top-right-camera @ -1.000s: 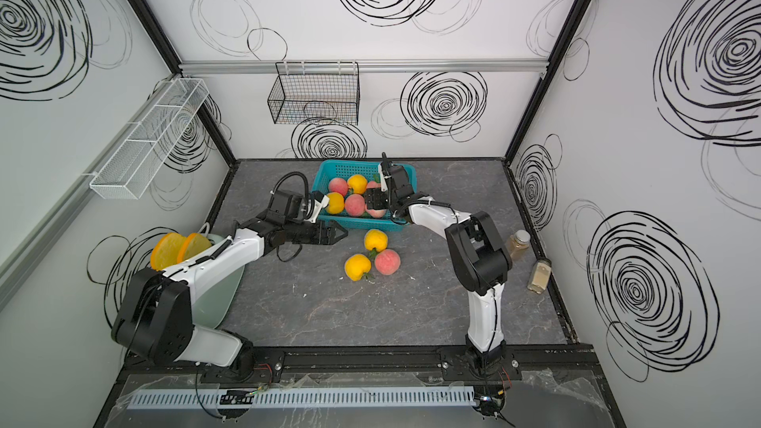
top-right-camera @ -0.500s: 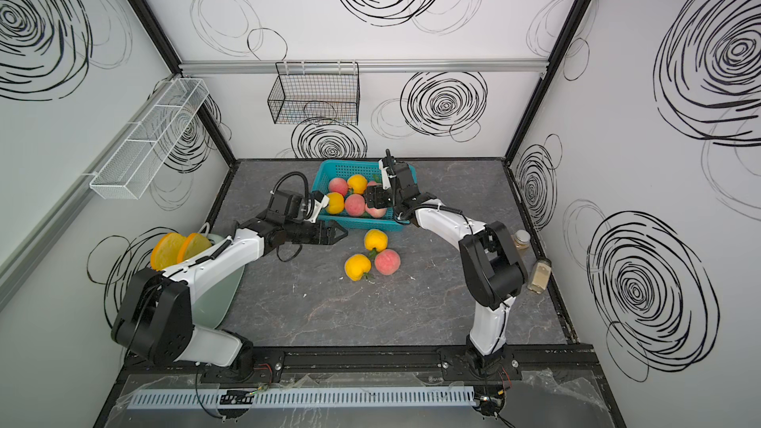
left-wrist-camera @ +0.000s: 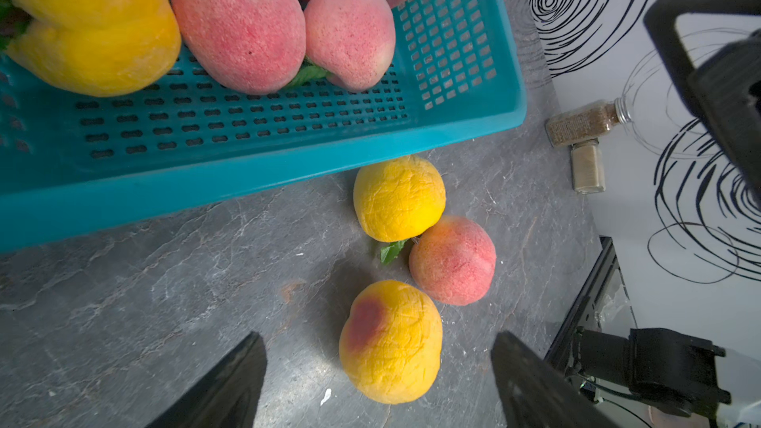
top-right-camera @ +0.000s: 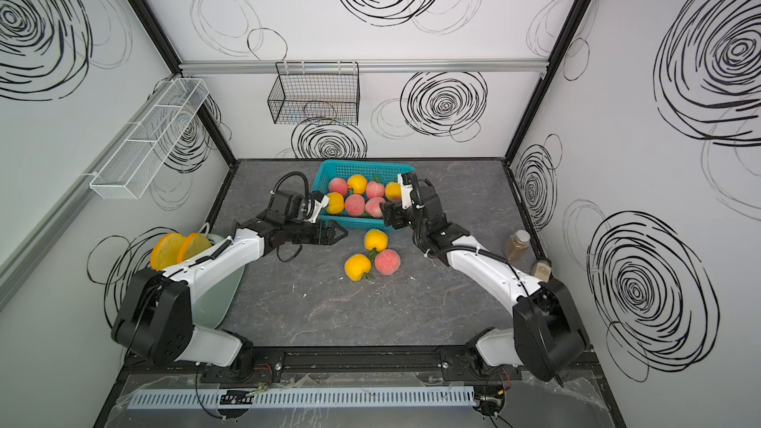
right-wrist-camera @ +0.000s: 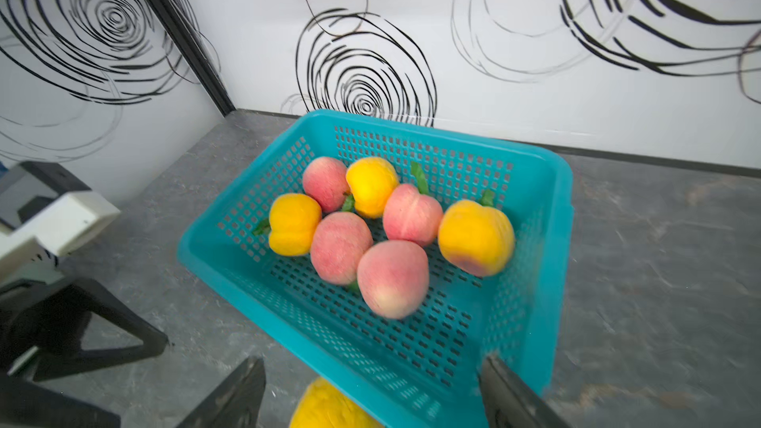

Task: Put the peaches into the basket
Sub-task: Place the peach in the basket.

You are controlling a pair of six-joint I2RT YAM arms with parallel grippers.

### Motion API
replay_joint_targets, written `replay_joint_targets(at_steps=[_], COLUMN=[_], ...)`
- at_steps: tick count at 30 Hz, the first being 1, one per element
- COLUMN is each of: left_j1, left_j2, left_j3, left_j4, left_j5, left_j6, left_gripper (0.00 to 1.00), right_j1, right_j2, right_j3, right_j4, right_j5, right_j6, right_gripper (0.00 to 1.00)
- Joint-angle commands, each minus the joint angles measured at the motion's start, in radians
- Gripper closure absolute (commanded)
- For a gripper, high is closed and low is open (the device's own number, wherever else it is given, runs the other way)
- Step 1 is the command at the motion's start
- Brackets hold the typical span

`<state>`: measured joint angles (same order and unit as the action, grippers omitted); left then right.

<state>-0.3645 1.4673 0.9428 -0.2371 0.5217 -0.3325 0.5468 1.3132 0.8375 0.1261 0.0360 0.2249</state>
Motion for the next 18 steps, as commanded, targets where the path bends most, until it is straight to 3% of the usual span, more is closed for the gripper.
replay_joint_targets(at_steps=[1, 10, 18], left_j1=[-0.046, -0.195, -0.261], left_j2=[0.026, 0.031, 0.052], left_j3=[0.019, -0.014, -0.007], left_j4=[-0.018, -0.042, -0.111], left_j5=[-0.049, -0.174, -0.278], left_j6=[0.038, 0.006, 0.000], left_gripper=[0.10, 0.10, 0.08], right_j1=[-0.025, -0.077, -0.106], right_j2=[-0.071, -0.230, -0.357], right_j3=[-0.139, -0.431, -0.582], right_j4=[0.092, 0.264, 0.370], right_j5=[0.113, 0.188, 0.211], right_j6=[-0.022, -0.012, 0.014], right_gripper=[0.13, 0.13, 0.10])
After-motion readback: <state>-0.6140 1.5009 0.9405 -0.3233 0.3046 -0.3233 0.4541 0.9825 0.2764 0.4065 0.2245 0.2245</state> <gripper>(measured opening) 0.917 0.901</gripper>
